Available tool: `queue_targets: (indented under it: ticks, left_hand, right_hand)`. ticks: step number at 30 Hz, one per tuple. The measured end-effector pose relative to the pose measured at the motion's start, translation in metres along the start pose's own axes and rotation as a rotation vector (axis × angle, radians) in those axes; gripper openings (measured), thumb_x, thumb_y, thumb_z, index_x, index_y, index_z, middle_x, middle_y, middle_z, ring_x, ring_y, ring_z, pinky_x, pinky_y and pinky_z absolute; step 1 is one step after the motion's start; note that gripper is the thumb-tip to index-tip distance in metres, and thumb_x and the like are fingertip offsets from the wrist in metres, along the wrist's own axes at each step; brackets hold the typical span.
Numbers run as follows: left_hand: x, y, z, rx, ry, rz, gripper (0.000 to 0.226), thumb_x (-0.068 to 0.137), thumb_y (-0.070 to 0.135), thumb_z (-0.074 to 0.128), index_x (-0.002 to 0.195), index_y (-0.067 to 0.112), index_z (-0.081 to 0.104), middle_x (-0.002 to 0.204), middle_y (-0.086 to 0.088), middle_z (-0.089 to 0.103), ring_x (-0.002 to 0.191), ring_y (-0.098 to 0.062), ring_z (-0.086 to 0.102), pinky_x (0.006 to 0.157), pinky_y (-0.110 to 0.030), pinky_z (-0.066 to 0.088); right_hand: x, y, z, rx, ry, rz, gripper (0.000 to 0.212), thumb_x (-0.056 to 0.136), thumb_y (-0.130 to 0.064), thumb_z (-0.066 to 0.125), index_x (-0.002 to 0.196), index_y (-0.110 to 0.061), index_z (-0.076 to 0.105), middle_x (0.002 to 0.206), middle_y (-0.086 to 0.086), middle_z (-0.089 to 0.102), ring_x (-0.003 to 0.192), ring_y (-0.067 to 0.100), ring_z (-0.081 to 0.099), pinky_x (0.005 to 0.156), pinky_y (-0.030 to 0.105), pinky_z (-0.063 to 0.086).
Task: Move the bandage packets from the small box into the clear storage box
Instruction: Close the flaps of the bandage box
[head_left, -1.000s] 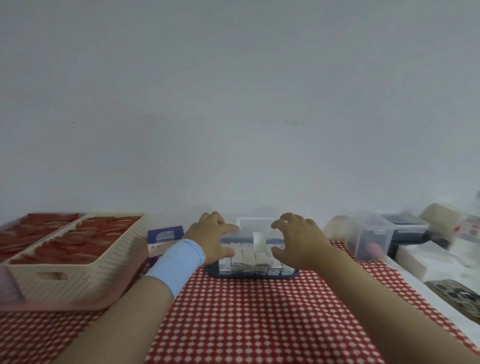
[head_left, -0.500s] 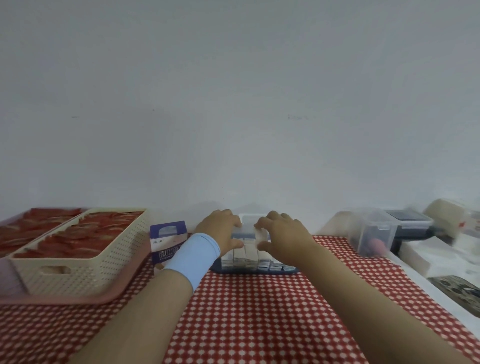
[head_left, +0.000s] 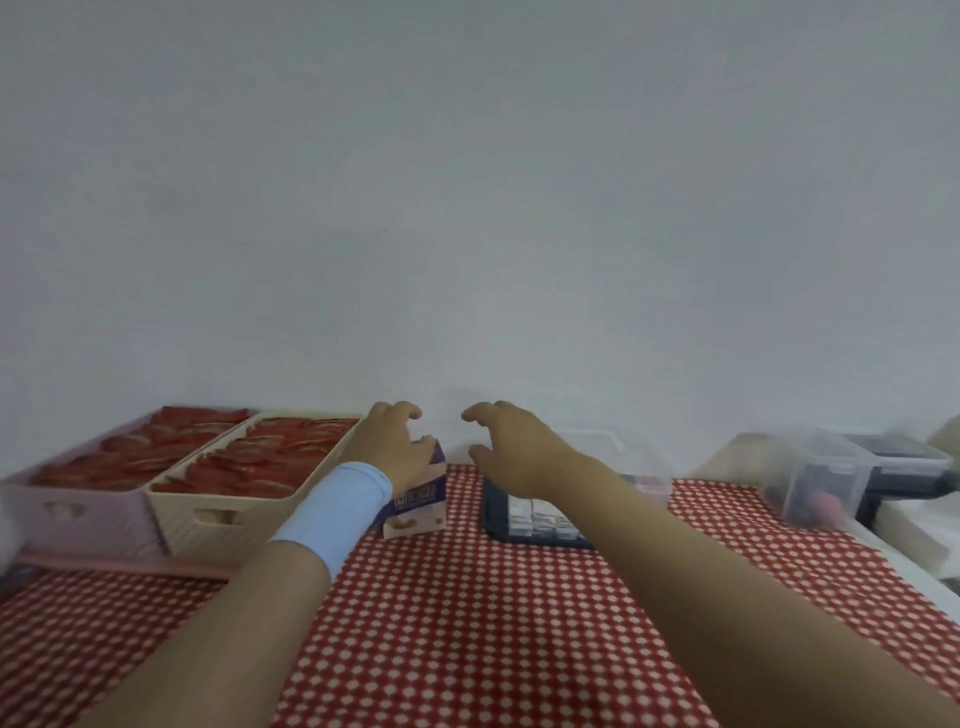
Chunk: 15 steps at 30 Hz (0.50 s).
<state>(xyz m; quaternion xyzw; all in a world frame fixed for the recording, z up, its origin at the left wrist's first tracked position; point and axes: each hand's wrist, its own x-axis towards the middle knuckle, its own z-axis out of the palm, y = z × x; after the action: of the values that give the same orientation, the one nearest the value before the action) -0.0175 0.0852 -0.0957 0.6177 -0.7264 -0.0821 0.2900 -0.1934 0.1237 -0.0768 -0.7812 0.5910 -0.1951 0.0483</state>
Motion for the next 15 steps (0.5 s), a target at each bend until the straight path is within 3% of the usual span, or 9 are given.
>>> queue_targets:
  ticks: [4, 7, 9, 11, 13, 15]
  left_hand:
    - [-0.003, -0.021, -0.003, 0.075, -0.201, -0.047, 0.072, 0.091, 0.036, 0.054, 0.154, 0.017, 0.026, 0.158, -0.007, 0.033, 0.141, -0.026, 0.038, 0.114, -0.04, 0.034]
    - [-0.002, -0.034, 0.0, 0.206, -0.28, 0.027, 0.069, 0.089, 0.027, 0.053, 0.153, 0.02, 0.027, 0.151, -0.003, 0.044, 0.13, -0.024, 0.049, 0.108, -0.04, 0.041]
    - [0.001, -0.043, 0.002, 0.203, -0.236, 0.063, 0.068, 0.09, 0.02, 0.054, 0.153, 0.021, 0.028, 0.149, -0.003, 0.045, 0.131, -0.024, 0.048, 0.109, -0.04, 0.041]
    - [0.006, -0.049, 0.002, 0.157, -0.179, 0.092, 0.062, 0.09, 0.015, 0.056, 0.149, 0.021, 0.037, 0.143, -0.004, 0.052, 0.126, -0.024, 0.052, 0.106, -0.04, 0.043]
    - [0.01, -0.051, 0.002, 0.164, -0.155, 0.138, 0.045, 0.088, 0.012, 0.059, 0.132, 0.021, 0.055, 0.126, -0.004, 0.06, 0.11, -0.024, 0.058, 0.097, -0.039, 0.048]
    - [0.012, -0.051, 0.002, 0.201, -0.142, 0.179, 0.034, 0.087, 0.011, 0.062, 0.119, 0.021, 0.064, 0.116, -0.003, 0.062, 0.102, -0.023, 0.059, 0.092, -0.036, 0.049]
  right_hand:
    - [0.029, -0.029, 0.022, 0.097, -0.109, 0.057, 0.06, 0.101, -0.013, 0.05, 0.157, -0.014, 0.028, 0.159, 0.009, 0.036, 0.143, 0.025, 0.038, 0.112, 0.03, 0.035]
    - [0.041, -0.038, 0.034, 0.05, -0.211, 0.067, 0.069, 0.099, -0.013, 0.053, 0.159, -0.011, 0.019, 0.163, 0.008, 0.027, 0.147, 0.025, 0.03, 0.117, 0.032, 0.028]
    - [0.046, -0.04, 0.039, -0.008, -0.21, 0.051, 0.068, 0.097, -0.019, 0.058, 0.157, -0.012, 0.028, 0.157, 0.01, 0.037, 0.141, 0.027, 0.039, 0.115, 0.035, 0.034]
    - [0.052, -0.04, 0.045, -0.101, -0.142, 0.024, 0.053, 0.094, -0.025, 0.062, 0.144, -0.016, 0.05, 0.137, 0.01, 0.054, 0.124, 0.029, 0.053, 0.103, 0.039, 0.046]
    - [0.057, -0.04, 0.049, -0.193, -0.087, 0.001, 0.03, 0.093, -0.029, 0.062, 0.121, -0.022, 0.066, 0.112, 0.005, 0.063, 0.109, 0.027, 0.06, 0.09, 0.038, 0.048]
    - [0.058, -0.041, 0.049, -0.215, -0.08, -0.007, 0.021, 0.092, -0.029, 0.062, 0.112, -0.029, 0.071, 0.103, 0.0, 0.065, 0.103, 0.024, 0.06, 0.09, 0.037, 0.045]
